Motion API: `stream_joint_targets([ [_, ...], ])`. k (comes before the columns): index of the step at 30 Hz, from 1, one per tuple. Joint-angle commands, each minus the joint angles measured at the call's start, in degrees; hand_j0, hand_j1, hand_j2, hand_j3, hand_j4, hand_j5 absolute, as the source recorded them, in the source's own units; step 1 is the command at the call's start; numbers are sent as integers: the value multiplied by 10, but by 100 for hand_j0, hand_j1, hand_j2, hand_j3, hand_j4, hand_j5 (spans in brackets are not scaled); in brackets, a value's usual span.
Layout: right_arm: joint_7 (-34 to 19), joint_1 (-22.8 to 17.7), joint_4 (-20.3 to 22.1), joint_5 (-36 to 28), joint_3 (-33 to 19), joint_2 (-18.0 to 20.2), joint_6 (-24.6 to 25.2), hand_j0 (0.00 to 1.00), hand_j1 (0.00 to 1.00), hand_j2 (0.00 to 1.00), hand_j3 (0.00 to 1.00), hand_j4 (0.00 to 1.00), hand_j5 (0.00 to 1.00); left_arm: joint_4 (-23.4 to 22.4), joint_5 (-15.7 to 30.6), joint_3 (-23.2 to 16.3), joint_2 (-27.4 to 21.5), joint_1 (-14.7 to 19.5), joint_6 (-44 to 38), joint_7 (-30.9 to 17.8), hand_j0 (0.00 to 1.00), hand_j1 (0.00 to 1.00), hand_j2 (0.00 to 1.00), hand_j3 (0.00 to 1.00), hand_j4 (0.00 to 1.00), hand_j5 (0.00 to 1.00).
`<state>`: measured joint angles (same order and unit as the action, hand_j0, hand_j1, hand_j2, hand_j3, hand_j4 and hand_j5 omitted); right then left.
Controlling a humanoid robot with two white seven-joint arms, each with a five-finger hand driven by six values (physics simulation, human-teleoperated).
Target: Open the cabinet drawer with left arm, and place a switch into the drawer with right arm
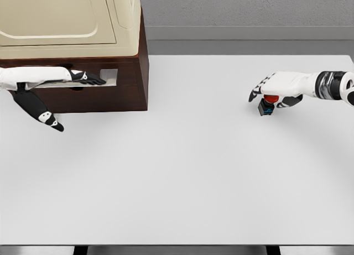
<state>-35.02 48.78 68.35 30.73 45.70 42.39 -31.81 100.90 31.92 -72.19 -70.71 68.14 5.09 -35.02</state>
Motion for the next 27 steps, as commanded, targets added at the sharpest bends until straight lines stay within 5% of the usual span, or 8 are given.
stream_joint_targets([
  [1, 0, 0, 0, -2, 2, 1, -4, 72, 72, 72, 72, 72, 72, -1, -4, 45, -1, -1, -3, 0, 100, 100, 100, 100, 100, 100],
  [22, 0, 1, -1, -5, 8, 2, -5, 59, 59, 59, 59, 59, 59, -2, 1, 64, -31, -20, -6, 0, 100, 100, 100, 100, 100, 100],
  [24, 0, 3, -1, -5, 8, 1, -5, 58, 58, 58, 58, 58, 58, -4, -4, 72, -30, -39, -11, 0, 100, 100, 100, 100, 100, 100],
  [27, 0, 4, -1, -5, 8, 1, -5, 58, 58, 58, 58, 58, 58, -4, -5, 156, -29, -114, -11, 0, 100, 100, 100, 100, 100, 100],
])
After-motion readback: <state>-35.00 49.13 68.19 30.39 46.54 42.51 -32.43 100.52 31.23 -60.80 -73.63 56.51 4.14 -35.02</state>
